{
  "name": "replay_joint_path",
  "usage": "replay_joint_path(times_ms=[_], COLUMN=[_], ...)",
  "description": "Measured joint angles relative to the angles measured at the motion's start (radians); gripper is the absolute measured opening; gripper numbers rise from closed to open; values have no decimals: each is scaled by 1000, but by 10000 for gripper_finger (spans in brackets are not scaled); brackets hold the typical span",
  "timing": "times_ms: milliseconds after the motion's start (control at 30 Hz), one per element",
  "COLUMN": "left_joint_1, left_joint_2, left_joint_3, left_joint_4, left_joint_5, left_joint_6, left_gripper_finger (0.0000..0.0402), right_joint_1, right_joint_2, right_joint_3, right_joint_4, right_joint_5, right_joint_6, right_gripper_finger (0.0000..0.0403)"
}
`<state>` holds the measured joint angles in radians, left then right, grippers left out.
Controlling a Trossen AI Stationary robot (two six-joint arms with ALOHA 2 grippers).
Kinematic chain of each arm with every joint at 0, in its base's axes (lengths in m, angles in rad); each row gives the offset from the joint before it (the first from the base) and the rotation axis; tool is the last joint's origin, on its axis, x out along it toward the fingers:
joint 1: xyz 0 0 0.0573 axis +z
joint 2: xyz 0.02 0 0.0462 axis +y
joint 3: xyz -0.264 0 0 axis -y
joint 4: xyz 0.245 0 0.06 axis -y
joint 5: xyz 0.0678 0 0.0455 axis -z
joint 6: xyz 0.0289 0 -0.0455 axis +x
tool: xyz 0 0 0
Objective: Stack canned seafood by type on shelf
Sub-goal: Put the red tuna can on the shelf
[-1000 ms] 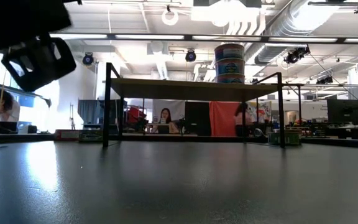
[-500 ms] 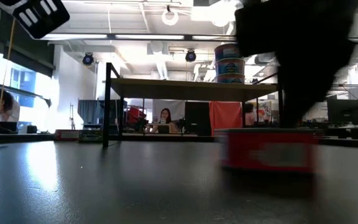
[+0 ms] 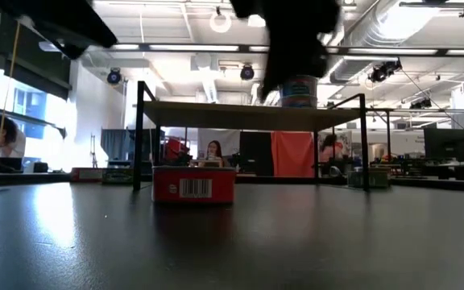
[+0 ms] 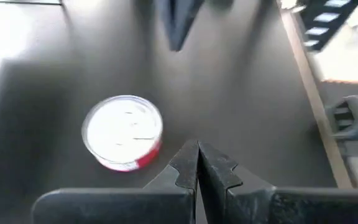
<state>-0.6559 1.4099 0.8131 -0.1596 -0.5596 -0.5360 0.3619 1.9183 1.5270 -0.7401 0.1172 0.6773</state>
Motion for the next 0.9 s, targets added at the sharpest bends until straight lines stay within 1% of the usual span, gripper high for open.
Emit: replay_joint_path(times_ms=[67,133,267,333,400,500,567,633,767,900], left_joint_1=[38,80,159,187,209,219,219,219,204,166], left_joint_2=[54,106,174,200,232,286,331,365,406,421], left_joint_3=[0,0,0,0,0,0,1,3,4,0], left_joint_4=[22,43,45,61,101,212,264,288,355,475], left_joint_5=[-2,3,4,11,55,136,145,137,143,160], left_joint_6=[52,104,109,106,134,187,197,166,71,80], left_gripper_finger=[0,0,0,0,0,0,0,0,0,0], right_joint_1=[19,34,43,40,38,52,69,88,131,167], right_joint_2=[-8,-25,-23,-24,-27,-39,-61,-90,-163,-222], right_joint_3=[-49,-110,-238,-281,-297,-295,-293,-292,-292,-291], right_joint_4=[-28,1,168,245,270,251,223,206,159,115], right_joint_5=[11,13,6,21,38,43,44,50,121,175], right_joint_6=[39,110,244,304,338,332,316,312,332,363], right_gripper_finger=[0,0,0,0,0,0,0,0,0,0])
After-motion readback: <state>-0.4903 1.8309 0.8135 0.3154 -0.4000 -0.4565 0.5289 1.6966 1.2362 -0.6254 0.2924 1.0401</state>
